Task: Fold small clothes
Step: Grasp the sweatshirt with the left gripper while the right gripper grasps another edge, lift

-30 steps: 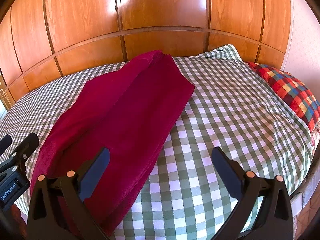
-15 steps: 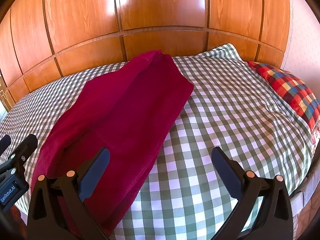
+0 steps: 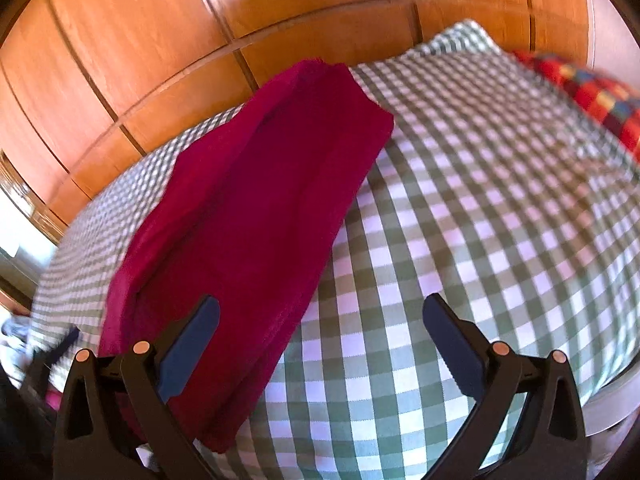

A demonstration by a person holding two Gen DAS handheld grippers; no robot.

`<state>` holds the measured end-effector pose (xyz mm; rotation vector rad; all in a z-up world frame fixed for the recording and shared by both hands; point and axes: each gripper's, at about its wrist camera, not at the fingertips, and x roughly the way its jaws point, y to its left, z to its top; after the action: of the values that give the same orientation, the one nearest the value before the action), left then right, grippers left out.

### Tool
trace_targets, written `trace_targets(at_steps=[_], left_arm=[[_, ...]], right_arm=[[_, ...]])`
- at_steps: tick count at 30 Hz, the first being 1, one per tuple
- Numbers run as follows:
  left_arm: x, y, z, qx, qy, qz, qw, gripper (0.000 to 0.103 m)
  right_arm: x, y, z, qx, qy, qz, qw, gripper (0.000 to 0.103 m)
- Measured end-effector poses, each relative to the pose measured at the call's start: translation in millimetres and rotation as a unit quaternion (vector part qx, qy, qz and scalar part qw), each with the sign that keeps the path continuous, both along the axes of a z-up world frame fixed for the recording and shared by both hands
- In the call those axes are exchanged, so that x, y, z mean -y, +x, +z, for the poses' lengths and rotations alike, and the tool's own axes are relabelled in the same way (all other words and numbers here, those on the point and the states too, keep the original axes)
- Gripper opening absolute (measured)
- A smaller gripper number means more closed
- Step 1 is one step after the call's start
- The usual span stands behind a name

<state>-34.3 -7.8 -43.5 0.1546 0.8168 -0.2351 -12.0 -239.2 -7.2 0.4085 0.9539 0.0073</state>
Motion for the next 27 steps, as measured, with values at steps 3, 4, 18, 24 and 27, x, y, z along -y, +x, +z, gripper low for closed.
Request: trace_targets(at_steps=[3, 4, 18, 24, 27], left_arm=[[0, -15, -14, -0.026, 0.002, -0.031, 0.9992, 0.074], [0, -19, -17, -0.027, 0.003, -0.038, 0.9989, 0.067], [-99, 17, 51, -0.007, -0.198, 0.032, 0.9797, 0.013], [-160, 85, 88, 0.038, -0.203, 0.146, 0.9675, 0.012], [-180, 126, 100, 0.048, -0.167, 0.197, 0.9650, 0.013]], right_arm=[[4, 4, -3, -0.008, 0.024, 0.000, 1.000, 0.085], [2, 6, -4, -0.008, 0.024, 0.004, 1.000, 0.078], [-17, 38, -5, 0.006, -0.040, 0.079, 0.996, 0.009], [35, 36, 16, 0.028, -0.089, 0.033, 0.995, 0.008], [69, 43, 26, 0.031, -0.132, -0.004, 0.991, 0.008]])
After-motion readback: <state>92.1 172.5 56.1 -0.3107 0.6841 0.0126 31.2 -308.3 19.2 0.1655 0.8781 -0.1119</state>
